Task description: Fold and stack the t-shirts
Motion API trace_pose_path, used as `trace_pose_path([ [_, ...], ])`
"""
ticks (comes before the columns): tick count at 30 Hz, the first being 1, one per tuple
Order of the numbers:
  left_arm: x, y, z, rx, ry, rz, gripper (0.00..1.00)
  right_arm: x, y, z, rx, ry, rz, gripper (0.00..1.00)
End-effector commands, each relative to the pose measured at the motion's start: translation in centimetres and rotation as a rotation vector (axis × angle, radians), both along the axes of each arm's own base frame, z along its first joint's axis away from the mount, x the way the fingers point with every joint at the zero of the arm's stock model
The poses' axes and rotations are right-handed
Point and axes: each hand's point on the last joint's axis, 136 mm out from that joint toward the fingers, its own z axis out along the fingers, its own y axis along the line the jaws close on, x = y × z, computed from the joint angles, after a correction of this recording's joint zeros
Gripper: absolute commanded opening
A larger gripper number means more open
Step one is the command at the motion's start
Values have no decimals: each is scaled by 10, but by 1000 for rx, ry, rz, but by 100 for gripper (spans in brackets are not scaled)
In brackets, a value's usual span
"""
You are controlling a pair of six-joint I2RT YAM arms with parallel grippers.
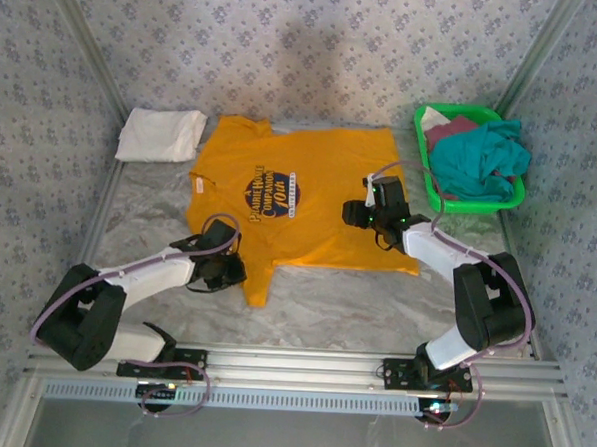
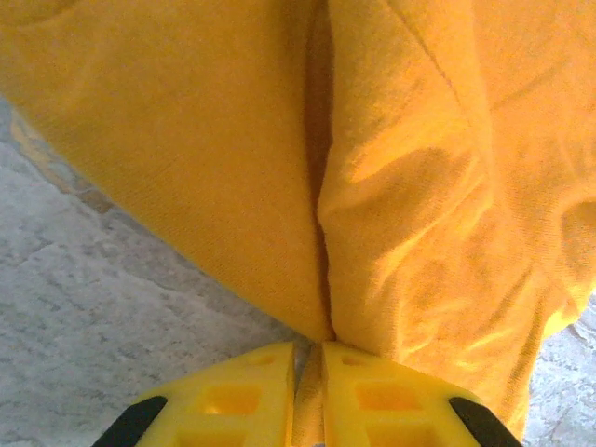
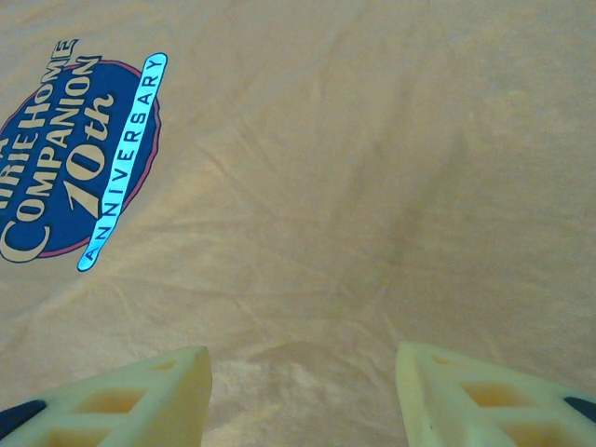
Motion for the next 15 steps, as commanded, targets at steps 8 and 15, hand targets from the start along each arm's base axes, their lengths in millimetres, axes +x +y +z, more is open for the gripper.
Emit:
trace_pose_path([
  [8,0,-13,-3,-27,17,-20,22,6,-6,2,-18,0,-15,56],
  [15,5,-23,1,-47,-8,-43,22,6,-8,2,-22,2,-19,56],
])
